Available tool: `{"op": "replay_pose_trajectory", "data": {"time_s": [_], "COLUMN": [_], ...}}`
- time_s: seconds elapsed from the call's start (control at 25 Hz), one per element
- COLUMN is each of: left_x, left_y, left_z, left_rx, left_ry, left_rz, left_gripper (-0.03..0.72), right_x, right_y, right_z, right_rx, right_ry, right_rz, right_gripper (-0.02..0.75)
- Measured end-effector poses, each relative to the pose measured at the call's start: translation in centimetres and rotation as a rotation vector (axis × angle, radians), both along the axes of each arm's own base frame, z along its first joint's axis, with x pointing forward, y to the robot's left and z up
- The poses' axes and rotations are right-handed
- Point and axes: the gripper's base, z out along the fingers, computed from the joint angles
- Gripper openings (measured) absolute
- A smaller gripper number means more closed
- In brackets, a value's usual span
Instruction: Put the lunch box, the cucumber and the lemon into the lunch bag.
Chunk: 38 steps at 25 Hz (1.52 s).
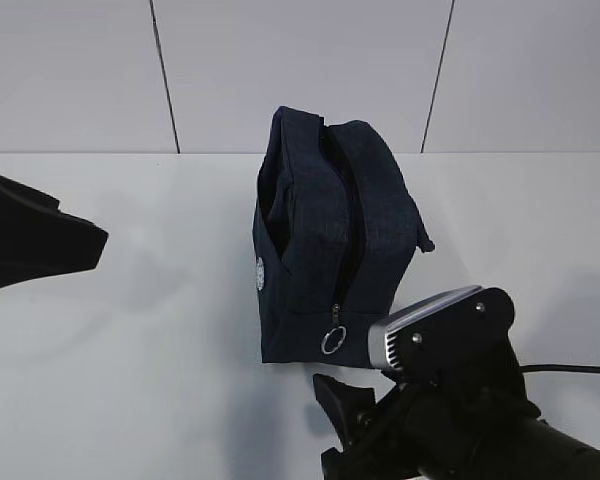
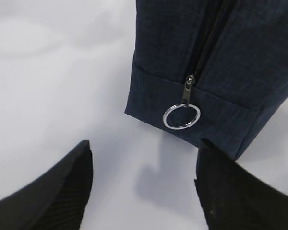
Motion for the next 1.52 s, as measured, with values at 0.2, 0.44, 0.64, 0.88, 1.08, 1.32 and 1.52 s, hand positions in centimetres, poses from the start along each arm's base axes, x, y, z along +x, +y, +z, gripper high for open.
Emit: {"op": "replay_pose_trajectory", "data": {"time_s": [0.2, 0.44, 0.64, 0.88, 1.08, 1.32, 1.52], "left_x": [0.0, 0.1, 0.1, 0.1, 0.1, 0.1, 0.1], "left_y": [0.0, 0.0, 0.0, 0.0, 0.0, 0.0, 0.0], "left_z": [0.0, 0.1, 0.1, 0.1, 0.1, 0.1, 0.1], "left_rx": [-0.002, -0.005, -0.01, -0.011, -0.011, -0.011, -0.011], "left_ry": [-0.003, -0.008, -0.016, -0.018, -0.018, -0.018, -0.018], "left_rz": [0.002, 0.004, 0.008, 0.009, 0.009, 0.008, 0.008], "left_gripper": [0.438, 0.438, 0.438, 0.438, 0.438, 0.438, 0.438], "right_x": [0.3, 1.7, 2.6, 2.9, 3.2, 3.7, 3.8], "right_y": [0.4, 2.3, 3.3, 2.9, 3.0, 3.3, 3.2], "right_z": [-0.3, -1.2, -1.9, -2.7, -3.0, -2.7, -3.3], "right_rx": [-0.018, -0.027, -0.066, -0.106, -0.111, -0.094, -0.107], "right_ry": [-0.015, 0.0, 0.001, 0.015, 0.02, -0.001, 0.004], "right_rz": [0.002, -0.021, -0.053, -0.119, -0.155, -0.19, -0.219], "right_gripper": [0.526, 0.526, 0.526, 0.526, 0.526, 0.526, 0.526]}}
